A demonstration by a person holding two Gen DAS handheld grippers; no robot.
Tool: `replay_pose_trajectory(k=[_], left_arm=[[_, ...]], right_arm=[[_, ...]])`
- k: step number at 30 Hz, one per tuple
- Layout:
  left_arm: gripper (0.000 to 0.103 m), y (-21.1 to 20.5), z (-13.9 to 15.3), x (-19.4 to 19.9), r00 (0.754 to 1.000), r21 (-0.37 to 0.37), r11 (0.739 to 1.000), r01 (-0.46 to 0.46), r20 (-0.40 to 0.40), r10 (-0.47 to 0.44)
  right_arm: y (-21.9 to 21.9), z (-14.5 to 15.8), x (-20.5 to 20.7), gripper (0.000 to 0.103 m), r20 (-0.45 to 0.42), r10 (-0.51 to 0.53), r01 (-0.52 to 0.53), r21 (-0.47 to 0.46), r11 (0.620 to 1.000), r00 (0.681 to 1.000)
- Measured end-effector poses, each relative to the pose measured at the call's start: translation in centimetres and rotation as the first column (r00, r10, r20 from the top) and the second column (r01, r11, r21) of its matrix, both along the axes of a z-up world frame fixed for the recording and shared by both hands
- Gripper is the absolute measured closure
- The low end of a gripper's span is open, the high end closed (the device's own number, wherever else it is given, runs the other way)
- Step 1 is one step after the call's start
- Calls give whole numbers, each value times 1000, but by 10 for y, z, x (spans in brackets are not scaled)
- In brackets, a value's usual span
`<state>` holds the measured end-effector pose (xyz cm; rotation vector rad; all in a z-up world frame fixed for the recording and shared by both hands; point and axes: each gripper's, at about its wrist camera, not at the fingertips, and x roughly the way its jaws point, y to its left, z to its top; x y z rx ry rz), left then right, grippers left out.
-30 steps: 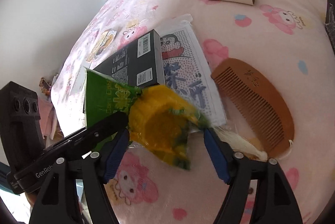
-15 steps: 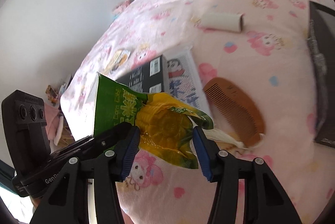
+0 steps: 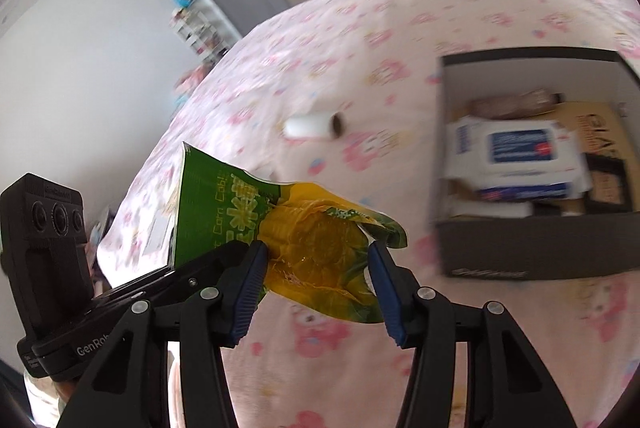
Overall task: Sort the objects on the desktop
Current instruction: 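Carry the snack bag with both grippers over the DAPHNE box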
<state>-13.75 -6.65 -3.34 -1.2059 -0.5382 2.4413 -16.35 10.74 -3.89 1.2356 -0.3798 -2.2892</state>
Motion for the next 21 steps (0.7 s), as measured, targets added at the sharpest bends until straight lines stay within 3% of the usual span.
replay_pose_trajectory(k=[15,21], left_arm=[[96,167,18,-62,973,-19,973,232,-12,-232],[96,209,10,-89,969,-7,969,248,16,-248]], right_arm=[[156,23,-20,55,-22,-246,247,17,969,969],[197,22,-39,55,-15,-276,276,47,960,961]])
